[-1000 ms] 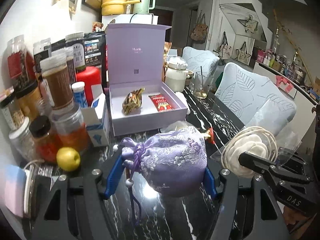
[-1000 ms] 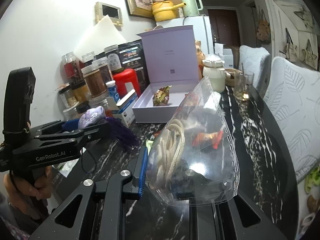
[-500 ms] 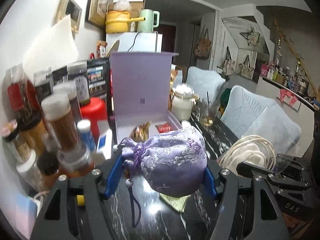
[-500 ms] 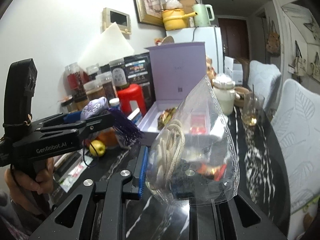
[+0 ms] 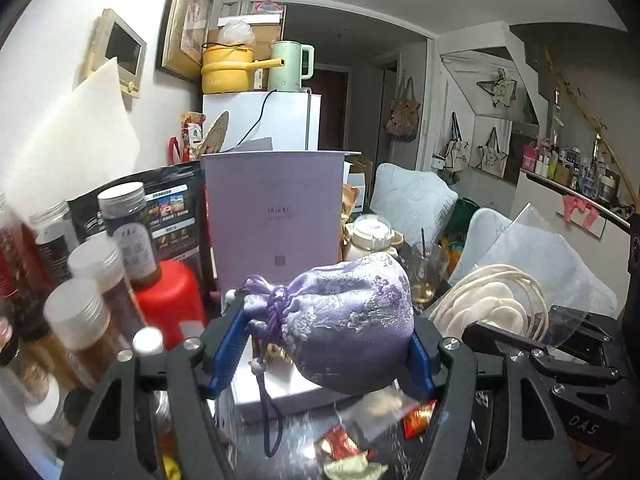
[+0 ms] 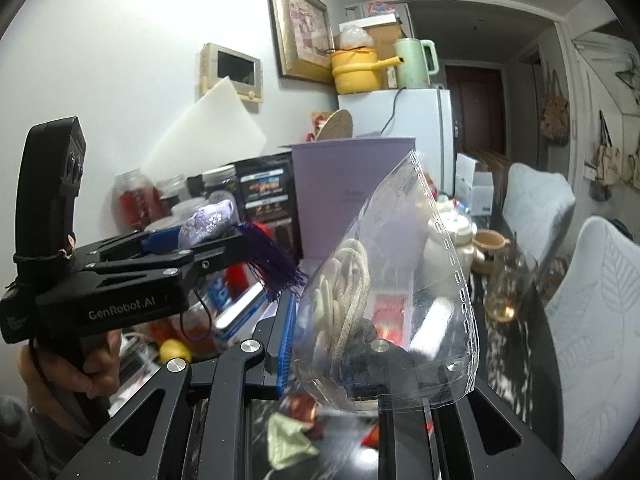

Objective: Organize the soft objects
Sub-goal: 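Lift the pouch and clear bag with both grippers and carry them over the lilac box, then lower both held items into the lilac box and open both grippers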

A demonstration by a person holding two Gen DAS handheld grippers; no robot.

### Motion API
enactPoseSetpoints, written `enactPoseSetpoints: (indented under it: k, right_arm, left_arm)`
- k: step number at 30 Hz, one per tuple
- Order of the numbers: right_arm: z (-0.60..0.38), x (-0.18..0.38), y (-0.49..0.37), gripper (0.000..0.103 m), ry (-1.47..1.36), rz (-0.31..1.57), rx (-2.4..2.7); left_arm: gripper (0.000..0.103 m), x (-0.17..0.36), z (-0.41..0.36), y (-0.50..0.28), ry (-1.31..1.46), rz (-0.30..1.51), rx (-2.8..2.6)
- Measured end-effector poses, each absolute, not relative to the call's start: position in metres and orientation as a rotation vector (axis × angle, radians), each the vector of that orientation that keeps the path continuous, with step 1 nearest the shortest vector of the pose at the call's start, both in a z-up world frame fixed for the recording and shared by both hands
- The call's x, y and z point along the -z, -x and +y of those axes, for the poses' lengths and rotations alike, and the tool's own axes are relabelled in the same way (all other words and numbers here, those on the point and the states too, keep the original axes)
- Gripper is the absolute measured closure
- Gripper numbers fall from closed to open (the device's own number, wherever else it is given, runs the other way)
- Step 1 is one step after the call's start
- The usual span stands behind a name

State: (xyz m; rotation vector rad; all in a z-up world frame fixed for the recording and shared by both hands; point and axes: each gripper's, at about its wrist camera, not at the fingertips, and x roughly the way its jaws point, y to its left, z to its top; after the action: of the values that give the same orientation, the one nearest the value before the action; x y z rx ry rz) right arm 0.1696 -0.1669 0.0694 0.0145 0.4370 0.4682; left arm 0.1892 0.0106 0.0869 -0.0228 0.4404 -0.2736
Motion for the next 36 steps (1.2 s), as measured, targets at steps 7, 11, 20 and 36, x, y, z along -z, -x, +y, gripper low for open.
enactPoseSetpoints:
  k: [7,11,20,36]
  right_arm:
    - [-0.169,-0.079,-0.212,0.083,0.004,0.415,-0.464]
    - [-0.173,-0.08,-0.235,0.083,0.004,0.411,-0.455]
    - [-0.171,-0.08,-0.287,0.083,0.001,0.405,-0.461]
    - [-0.157,-0.062,-0.37,0.083,-0.001,0.452,-0.52]
  left_arm:
    - [0.035,-0.09,0.005,-0.234,0.038,0.448,0.266]
    - [0.035,-0.089,0.001,-0.258,0.029,0.448,0.264]
    - [0.035,-0.084,0.001,-0.308,0.047,0.453,0.228]
    - [0.035,-0.065,0.011,-0.375,0.066,0.471,0.129]
